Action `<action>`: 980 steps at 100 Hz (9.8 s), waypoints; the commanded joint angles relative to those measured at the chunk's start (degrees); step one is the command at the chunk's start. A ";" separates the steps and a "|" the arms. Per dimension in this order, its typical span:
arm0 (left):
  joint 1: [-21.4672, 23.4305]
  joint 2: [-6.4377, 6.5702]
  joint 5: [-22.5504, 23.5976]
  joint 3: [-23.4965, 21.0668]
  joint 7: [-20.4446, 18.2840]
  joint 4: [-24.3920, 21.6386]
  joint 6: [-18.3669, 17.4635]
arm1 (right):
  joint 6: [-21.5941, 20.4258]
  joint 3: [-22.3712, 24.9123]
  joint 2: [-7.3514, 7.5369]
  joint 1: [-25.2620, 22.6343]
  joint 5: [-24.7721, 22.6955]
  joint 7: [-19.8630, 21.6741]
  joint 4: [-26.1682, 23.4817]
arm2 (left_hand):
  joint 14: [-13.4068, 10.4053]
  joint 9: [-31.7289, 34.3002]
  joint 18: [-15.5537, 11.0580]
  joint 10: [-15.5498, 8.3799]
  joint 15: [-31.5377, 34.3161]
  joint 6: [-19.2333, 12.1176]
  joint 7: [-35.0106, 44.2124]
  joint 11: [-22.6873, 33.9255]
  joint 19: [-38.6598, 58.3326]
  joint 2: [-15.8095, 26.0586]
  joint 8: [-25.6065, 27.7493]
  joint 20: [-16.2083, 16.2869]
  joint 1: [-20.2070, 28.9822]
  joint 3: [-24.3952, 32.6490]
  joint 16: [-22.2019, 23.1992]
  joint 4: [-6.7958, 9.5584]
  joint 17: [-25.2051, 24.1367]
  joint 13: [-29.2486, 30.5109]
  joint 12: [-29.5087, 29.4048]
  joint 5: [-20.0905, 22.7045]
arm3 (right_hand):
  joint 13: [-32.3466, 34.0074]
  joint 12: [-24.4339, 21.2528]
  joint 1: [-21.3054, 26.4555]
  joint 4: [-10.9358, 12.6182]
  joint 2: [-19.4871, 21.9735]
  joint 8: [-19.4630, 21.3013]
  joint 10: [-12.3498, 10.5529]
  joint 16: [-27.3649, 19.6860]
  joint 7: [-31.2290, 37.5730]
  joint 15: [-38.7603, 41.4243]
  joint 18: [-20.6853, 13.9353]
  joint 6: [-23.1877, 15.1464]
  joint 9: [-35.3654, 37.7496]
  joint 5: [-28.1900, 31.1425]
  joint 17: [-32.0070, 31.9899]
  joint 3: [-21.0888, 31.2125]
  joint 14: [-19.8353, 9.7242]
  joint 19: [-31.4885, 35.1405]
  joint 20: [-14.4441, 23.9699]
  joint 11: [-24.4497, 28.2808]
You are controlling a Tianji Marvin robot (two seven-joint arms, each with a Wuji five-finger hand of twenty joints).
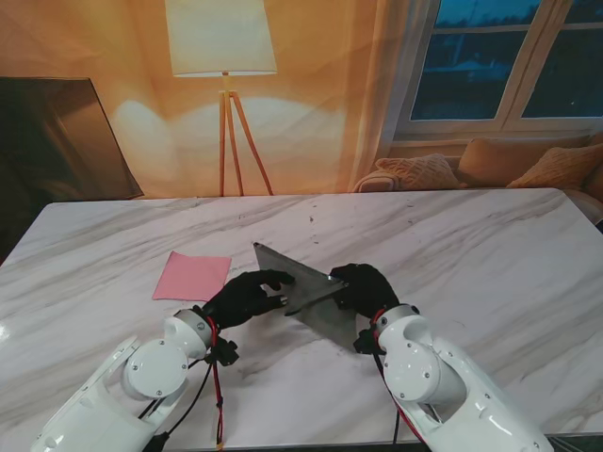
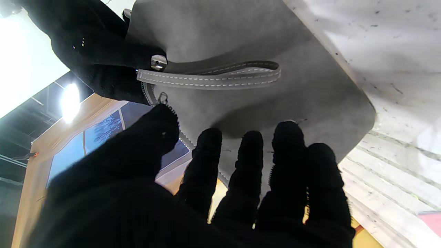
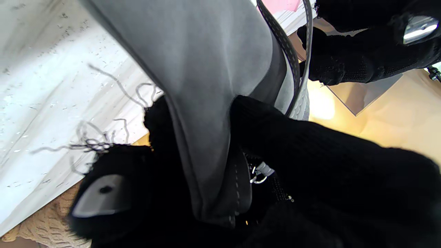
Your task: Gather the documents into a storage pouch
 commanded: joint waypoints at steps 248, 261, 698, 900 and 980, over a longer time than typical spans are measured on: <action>-2.58 -1.33 3.89 -2.12 5.43 -1.78 -2.46 | -8.98 2.70 0.54 -2.81 4.03 3.63 2.19 | 5.01 34.17 7.30 1.48 30.56 -2.11 40.70 28.49 19.74 -5.69 11.08 10.83 20.44 6.54 -0.95 -8.23 24.38 31.86 12.19 10.59 | -4.82 0.35 -10.32 -1.96 7.78 -3.56 1.17 0.33 10.50 -3.13 -1.77 -4.67 -1.51 -3.08 -10.44 -8.53 3.57 3.02 3.17 1.84; -3.00 -1.22 4.40 -2.18 5.14 -1.87 -2.33 | -10.51 2.88 0.61 -2.86 3.97 3.67 2.46 | 4.72 34.39 7.33 1.40 31.06 -2.21 40.88 28.99 20.06 -5.68 10.94 10.91 20.56 6.23 -0.94 -8.28 24.87 32.34 12.08 10.78 | -4.08 0.63 -7.71 -1.31 6.74 -2.41 1.64 0.38 11.63 -3.10 -1.85 -4.47 0.01 -1.62 -9.85 -8.68 3.19 3.02 3.32 2.40; -0.35 2.02 10.09 -9.21 -6.70 2.10 6.32 | -7.44 4.37 -0.69 -4.44 5.45 -1.09 2.86 | -3.40 -7.44 -2.40 -3.77 -36.25 2.22 -8.22 -13.25 -25.44 -3.31 -1.97 -6.83 -4.44 -0.30 -26.78 -2.43 -5.96 -10.72 -19.47 -12.26 | 1.74 6.55 -4.87 -1.23 2.51 2.47 3.34 -1.64 11.90 1.63 -1.98 -6.11 4.94 2.22 -3.06 -4.36 1.65 7.02 -1.95 9.72; -4.89 0.00 11.97 -4.38 4.24 8.55 -5.21 | -23.39 6.06 1.58 -3.79 -1.69 2.36 4.08 | 1.64 30.70 0.18 -5.57 -6.01 -8.53 38.30 6.31 1.78 -10.57 0.29 -7.76 17.05 5.33 -10.94 -9.11 4.77 11.68 12.39 12.18 | -21.76 1.60 -20.43 6.42 -5.12 10.33 -4.55 -1.17 -7.36 -24.73 -0.01 -11.73 -19.97 -17.78 -35.11 4.74 -3.19 -27.06 5.40 -4.09; -4.62 -0.29 11.70 -4.15 5.42 8.11 -5.74 | -26.63 3.06 1.65 -1.34 -5.09 0.73 4.94 | 1.53 31.52 0.19 -6.22 -5.58 -8.50 39.07 5.67 1.93 -11.24 0.26 -7.81 15.99 7.21 -11.10 -9.36 5.05 12.28 13.13 12.34 | -19.14 2.12 -11.61 -1.19 -10.60 10.87 -4.55 -0.58 4.54 -22.77 1.03 -18.07 -19.15 -10.75 -32.21 5.08 -3.59 -27.98 6.81 -3.74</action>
